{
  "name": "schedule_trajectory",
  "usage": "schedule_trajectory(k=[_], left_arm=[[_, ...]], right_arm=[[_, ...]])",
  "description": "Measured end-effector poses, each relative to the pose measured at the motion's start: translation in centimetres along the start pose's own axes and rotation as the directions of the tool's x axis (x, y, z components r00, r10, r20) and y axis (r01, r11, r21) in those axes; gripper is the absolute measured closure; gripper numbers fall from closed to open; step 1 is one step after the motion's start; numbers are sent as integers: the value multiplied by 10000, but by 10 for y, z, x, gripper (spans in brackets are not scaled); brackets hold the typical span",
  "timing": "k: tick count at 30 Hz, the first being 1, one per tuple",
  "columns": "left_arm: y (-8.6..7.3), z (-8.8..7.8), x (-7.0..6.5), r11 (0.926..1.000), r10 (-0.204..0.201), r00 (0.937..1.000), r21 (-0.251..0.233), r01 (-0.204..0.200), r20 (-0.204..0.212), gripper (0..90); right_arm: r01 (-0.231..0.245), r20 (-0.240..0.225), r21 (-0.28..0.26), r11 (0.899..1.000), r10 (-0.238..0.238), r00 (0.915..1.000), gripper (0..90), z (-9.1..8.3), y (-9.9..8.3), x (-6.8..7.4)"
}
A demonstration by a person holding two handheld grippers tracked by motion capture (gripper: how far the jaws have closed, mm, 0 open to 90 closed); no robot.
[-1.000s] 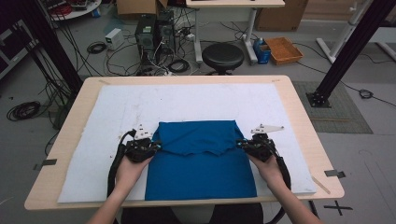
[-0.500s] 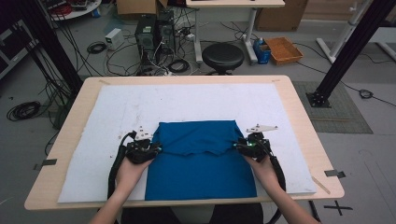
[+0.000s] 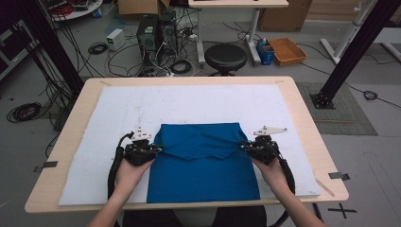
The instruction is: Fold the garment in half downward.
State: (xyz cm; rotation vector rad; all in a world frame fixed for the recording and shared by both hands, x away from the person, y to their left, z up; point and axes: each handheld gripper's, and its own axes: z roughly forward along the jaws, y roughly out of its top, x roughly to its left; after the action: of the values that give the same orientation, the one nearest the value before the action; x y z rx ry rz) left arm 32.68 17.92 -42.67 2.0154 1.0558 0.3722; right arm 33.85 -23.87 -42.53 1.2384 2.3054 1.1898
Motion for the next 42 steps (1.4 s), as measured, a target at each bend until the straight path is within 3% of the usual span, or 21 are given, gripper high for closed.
schedule_trajectory(k=[14,24,33,42], left_arm=[[-6,-39,-26,9993,326,9962,-191,-311,805,851],[-28,-66,-50,9983,583,9905,-75,-578,1249,851],[-50,-75,-61,9984,467,9879,253,-510,1476,851],[-57,-71,-66,9963,596,9849,522,-689,1624,850]], right_arm=[[663,-508,50,9978,-659,9965,854,-43,-14,24],[907,-721,22,9959,-903,9933,855,-74,-36,43],[1277,-744,69,9918,-1269,9891,855,-87,-55,58],[1467,-676,323,9887,-1443,9872,855,-88,-69,66]])
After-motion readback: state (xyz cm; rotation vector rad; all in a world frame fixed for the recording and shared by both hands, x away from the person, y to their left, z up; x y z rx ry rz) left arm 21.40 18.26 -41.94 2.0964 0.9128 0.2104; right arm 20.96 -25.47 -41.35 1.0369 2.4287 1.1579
